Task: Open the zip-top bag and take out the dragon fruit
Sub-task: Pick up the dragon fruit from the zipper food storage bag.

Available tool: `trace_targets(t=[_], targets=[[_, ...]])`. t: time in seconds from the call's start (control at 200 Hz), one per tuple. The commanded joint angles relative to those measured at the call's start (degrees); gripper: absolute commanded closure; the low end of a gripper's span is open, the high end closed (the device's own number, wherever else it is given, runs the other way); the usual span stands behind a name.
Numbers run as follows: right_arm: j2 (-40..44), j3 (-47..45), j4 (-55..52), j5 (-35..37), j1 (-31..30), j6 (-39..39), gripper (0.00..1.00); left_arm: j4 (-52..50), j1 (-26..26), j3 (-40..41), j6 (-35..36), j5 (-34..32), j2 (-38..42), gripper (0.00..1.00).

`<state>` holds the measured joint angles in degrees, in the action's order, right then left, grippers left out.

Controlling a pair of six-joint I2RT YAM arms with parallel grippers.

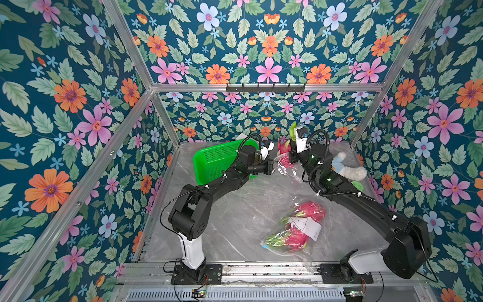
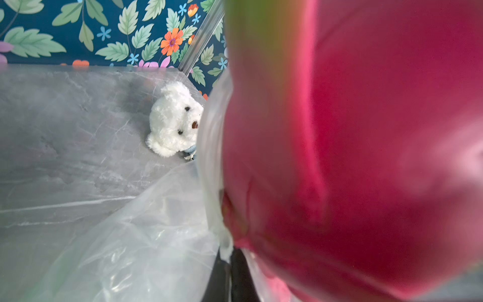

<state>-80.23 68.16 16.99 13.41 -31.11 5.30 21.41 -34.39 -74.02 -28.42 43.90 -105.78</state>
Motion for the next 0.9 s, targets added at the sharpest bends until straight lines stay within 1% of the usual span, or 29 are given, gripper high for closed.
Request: trace_targets(t=[0.0, 0.105, 0.15, 0.28, 0.39, 0.495, 0.545, 0.645, 0.73, 0.825, 0.895], targets=[[1.84, 1.90, 6.48, -1.41, 0.84, -10.69, 1.00, -6.13, -0.68, -0.24, 4.08, 1.18, -1.21, 1.00], [4.09, 2.51, 3.71, -7.78, 3.16, -18.40, 1.00, -7.29, -0.68, -0.38, 5.25, -0.33, -2.10, 1.00], [4.96, 2.05, 3.12, -9.57, 3.76, -19.93, 1.00, -7.56, -0.68, -0.42, 5.61, -0.74, -2.20, 1.00], [7.43, -0.01, 3.10, -12.16, 3.99, -20.38, 1.00, -8.25, -0.68, -1.12, 6.31, -1.87, -2.33, 1.00], [9.55, -1.71, 3.37, -16.23, 4.66, -23.31, 1.00, -10.07, -0.68, -2.15, 7.38, -3.96, -2.33, 1.00], [9.88, -3.57, 6.86, -20.50, 4.71, -21.91, 1.00, -10.65, -0.73, -3.03, 7.61, -5.35, -1.90, 1.00], [9.31, -4.76, 8.51, -21.06, 4.72, -21.36, 1.00, -10.28, -0.81, -3.47, 7.06, -5.44, -1.72, 1.00], [6.81, -4.80, 7.52, -20.79, 4.42, -20.27, 1.00, -8.97, -1.61, -4.09, 5.57, -5.24, -1.12, 1.00], [4.48, -4.79, 7.74, -20.96, 4.34, -22.04, 1.00, -8.54, -2.73, -4.62, 4.80, -5.72, -0.60, 1.00], [2.95, -5.70, 11.54, -22.32, 4.22, -24.72, 1.00, -8.34, -3.67, -4.64, 4.17, -6.75, 0.19, 1.00], [2.53, -5.03, 9.76, -21.31, 3.91, -23.63, 1.00, -8.25, -3.91, -4.43, 3.83, -6.98, 0.92, 1.00]])
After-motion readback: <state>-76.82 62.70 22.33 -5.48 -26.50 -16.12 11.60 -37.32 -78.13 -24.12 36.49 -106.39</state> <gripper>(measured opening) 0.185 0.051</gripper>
